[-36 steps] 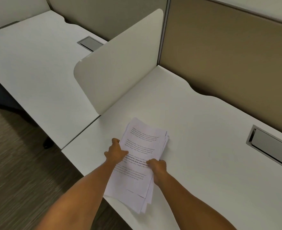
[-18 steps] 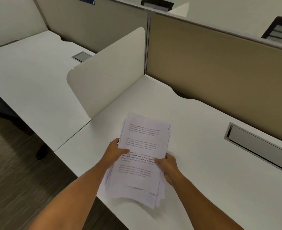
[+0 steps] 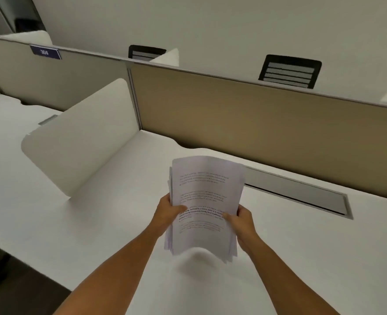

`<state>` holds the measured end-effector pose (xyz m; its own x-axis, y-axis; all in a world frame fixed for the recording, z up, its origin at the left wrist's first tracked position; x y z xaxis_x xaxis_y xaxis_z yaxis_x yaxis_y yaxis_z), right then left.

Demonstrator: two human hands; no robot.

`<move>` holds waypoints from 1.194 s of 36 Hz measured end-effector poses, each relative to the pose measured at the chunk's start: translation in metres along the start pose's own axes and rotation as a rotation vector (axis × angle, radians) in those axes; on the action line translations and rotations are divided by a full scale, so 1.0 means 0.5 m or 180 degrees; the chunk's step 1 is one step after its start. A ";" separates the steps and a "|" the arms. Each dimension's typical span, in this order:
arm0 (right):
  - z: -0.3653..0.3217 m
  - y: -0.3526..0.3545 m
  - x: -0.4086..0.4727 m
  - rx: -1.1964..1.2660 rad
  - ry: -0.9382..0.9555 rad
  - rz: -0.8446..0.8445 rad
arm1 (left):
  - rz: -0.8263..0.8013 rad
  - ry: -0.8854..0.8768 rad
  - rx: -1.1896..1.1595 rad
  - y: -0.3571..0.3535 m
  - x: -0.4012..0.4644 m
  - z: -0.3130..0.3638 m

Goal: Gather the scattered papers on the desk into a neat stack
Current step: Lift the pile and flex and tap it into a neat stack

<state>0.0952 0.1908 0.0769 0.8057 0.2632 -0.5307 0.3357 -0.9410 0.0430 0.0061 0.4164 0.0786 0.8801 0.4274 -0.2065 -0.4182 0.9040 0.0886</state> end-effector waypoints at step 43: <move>0.117 0.300 0.002 0.0299 0.0381 0.0537 | -0.0405 -0.0302 0.0400 -0.323 0.030 -0.045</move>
<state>0.1180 0.0376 0.0332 0.9006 0.1187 -0.4181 0.1491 -0.9880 0.0407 0.0817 0.2764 0.0392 0.9438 0.3032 -0.1316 -0.2762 0.9422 0.1899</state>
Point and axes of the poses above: each hand's wrist, its own x-axis towards the middle knuckle, its own y-axis out of the back of the hand, z = x × y, the point moved 5 cm from there along x, towards the middle knuckle, and after that the axes turned 7 degrees about -y, right-handed, at the moved point
